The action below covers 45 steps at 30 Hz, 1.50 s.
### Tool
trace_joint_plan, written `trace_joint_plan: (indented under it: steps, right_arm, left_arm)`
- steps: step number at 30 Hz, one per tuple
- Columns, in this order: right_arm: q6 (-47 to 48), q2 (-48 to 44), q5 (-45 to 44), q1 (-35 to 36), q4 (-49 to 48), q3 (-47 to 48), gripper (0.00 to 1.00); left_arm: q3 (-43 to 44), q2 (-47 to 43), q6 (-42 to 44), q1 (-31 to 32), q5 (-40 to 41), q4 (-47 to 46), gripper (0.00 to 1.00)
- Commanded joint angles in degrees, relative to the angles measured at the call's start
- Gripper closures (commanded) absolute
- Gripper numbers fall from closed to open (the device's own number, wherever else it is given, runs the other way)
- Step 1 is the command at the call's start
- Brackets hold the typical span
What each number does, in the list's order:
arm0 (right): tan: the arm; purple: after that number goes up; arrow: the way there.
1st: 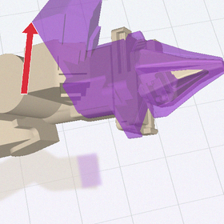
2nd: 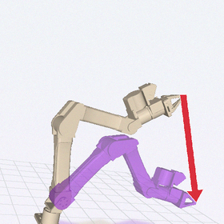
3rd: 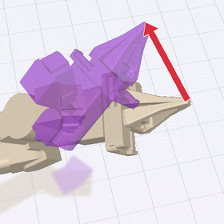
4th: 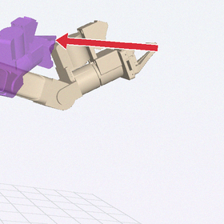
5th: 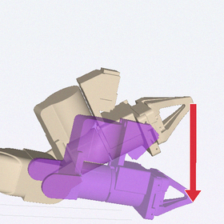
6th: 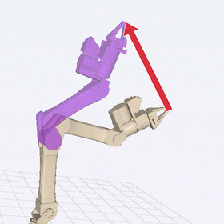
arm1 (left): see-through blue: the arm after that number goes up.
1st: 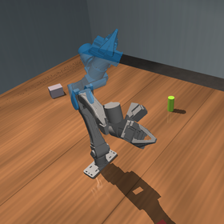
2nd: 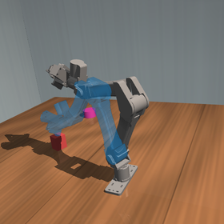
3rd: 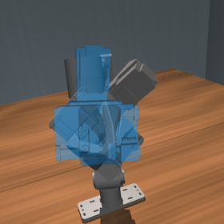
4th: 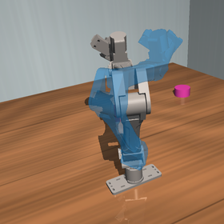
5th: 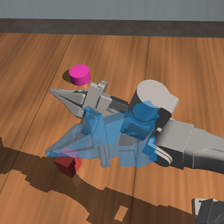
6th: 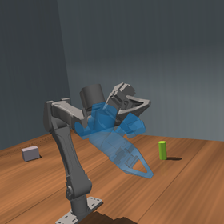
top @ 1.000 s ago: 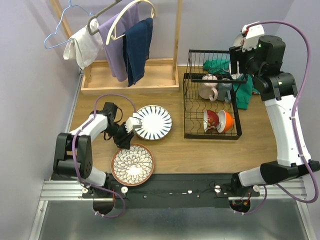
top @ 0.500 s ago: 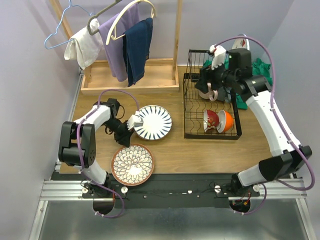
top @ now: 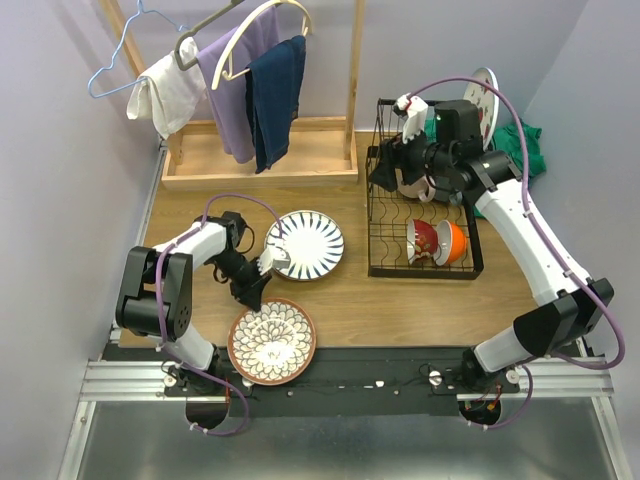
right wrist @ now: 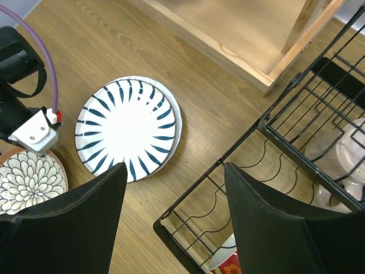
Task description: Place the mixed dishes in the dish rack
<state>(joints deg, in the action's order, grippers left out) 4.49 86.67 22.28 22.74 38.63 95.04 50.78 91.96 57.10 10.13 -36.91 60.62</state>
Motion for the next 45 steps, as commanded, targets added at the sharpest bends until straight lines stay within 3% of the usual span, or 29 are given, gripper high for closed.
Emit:
trace_joint_plan:
  steps: [1, 2, 7, 12, 17, 24, 32, 45]
  right_arm:
    - [-0.45, 0.34, 1.10, 1.25, -1.45, -2.14, 0.24]
    - [-0.36, 0.34, 0.83, 1.34, -1.37, -2.32, 0.23]
    - [0.86, 0.34, 1.79, 1.78, -0.93, -3.02, 0.24]
    - [5.96, 1.48, 14.33, 4.93, 1.36, -5.30, 0.23]
    - [10.80, 3.67, 19.37, 10.65, 1.72, -7.24, 0.21]
    - [10.71, 11.05, 23.23, 15.66, 1.44, -2.59, 0.21]
    - [17.04, 21.15, 29.31, 18.39, 6.10, 4.09, 0.20]
    - [19.42, 26.62, 31.60, 19.71, 9.53, 7.44, 0.19]
  left_arm:
    - [0.28, 1.64, -0.59, 0.15, 0.26, -1.12, 0.96]
    - [0.89, 1.81, -0.50, 0.15, -0.35, 0.01, 1.00]
    - [5.98, -2.92, 1.43, -0.02, -4.13, 5.46, 1.00]
    - [11.08, -10.92, 0.21, -0.02, -6.68, 7.76, 1.00]
    - [14.34, -13.82, -3.83, -0.02, -10.37, 7.85, 1.00]
    - [16.89, -16.20, -7.87, -0.02, -13.36, 6.18, 1.00]
    - [16.80, -18.40, -11.48, -0.11, -14.86, 2.84, 1.00]
    - [18.29, -19.89, -19.21, -2.57, -19.42, -2.52, 1.00]
